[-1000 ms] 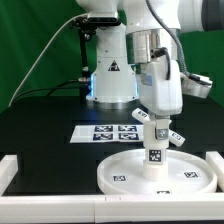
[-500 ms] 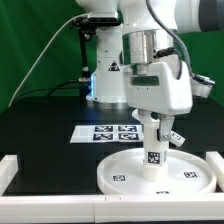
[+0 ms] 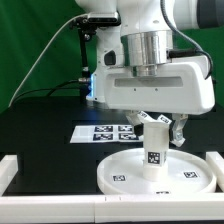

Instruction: Assemble round table

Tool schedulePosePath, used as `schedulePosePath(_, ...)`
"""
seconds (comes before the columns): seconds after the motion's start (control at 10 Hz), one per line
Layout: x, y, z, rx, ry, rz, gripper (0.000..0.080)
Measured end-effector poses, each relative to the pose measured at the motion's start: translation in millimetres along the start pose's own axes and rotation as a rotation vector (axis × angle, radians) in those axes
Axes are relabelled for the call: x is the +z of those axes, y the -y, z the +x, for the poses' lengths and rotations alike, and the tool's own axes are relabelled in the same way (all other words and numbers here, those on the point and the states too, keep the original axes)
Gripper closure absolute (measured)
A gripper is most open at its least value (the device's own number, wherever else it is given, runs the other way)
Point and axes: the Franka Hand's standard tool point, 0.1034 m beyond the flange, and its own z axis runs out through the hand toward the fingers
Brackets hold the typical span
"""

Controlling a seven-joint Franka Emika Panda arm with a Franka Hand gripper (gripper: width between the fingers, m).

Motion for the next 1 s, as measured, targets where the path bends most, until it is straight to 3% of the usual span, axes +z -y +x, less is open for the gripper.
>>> schedulePosePath(0.2,-3.6,3.0,2.6,-0.329,-0.009,-0.013,0.0151)
schedulePosePath(0.4,-1.3,6.1,-7.1,-0.626,0.016,-0.026,0.0151)
schedulePosePath(0.7,-2.4,2.1,-0.3,-0.760,0.006,-0.046,0.0151)
schedulePosePath(1.0,-3.1,7.0,-6.1,-1.219,0.025,-0.088,0.0151)
